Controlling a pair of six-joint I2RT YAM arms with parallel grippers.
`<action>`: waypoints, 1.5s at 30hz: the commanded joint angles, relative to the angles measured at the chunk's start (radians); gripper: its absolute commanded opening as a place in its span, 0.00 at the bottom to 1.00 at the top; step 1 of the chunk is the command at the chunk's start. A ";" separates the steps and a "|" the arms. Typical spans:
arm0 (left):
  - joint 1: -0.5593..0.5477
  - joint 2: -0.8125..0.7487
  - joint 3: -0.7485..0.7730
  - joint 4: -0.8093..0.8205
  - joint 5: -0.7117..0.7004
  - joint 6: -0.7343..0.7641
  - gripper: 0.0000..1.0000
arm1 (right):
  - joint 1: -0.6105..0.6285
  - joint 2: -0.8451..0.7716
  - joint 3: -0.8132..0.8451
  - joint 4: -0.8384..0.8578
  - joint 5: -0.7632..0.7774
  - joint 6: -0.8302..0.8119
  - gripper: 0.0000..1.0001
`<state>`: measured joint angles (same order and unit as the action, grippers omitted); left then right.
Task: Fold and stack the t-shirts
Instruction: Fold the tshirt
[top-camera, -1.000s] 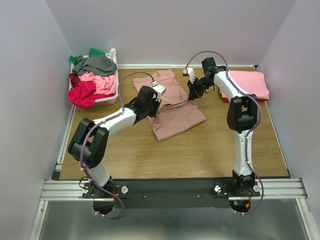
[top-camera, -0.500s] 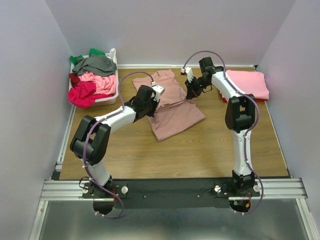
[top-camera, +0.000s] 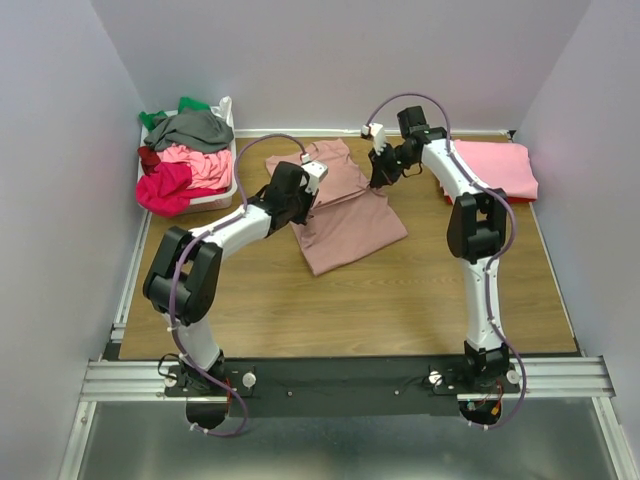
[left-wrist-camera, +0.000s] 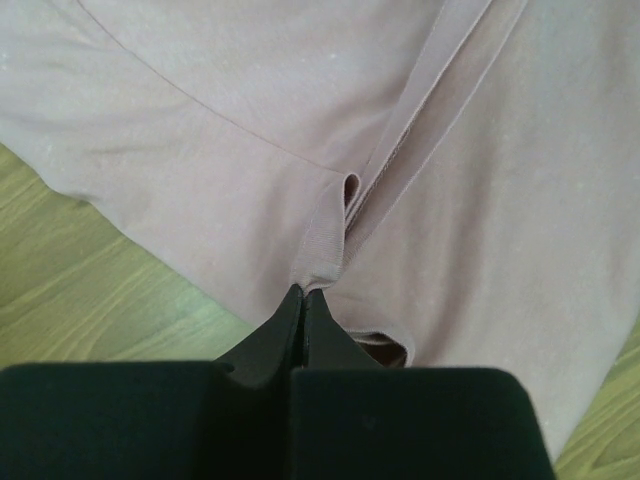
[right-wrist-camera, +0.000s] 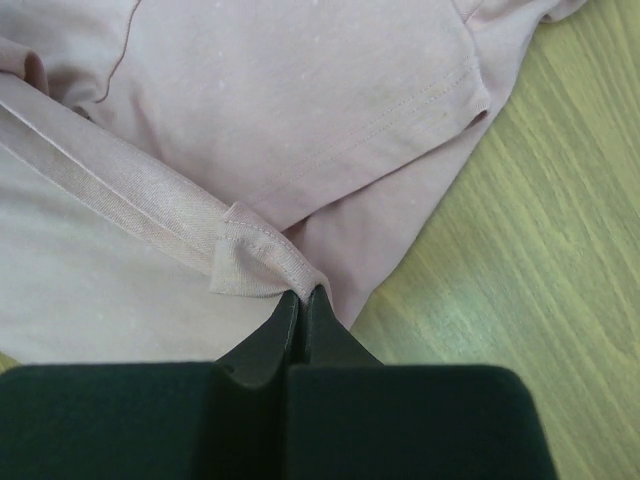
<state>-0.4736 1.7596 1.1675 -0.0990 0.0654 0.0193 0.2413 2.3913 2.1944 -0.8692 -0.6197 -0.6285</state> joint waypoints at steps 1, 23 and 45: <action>0.010 0.037 0.021 -0.011 0.014 0.021 0.00 | 0.009 0.048 0.041 0.033 0.029 0.032 0.02; 0.039 0.067 0.127 -0.082 -0.320 -0.077 0.56 | 0.027 0.043 0.058 0.212 0.164 0.240 0.52; -0.107 -0.576 -0.316 0.019 -0.036 -0.024 0.63 | -0.042 -0.638 -0.841 0.187 -0.133 -0.366 0.82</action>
<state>-0.4938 1.2938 0.9089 -0.1421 0.0437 -0.0879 0.2306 1.8050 1.4502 -0.5953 -0.6891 -0.7467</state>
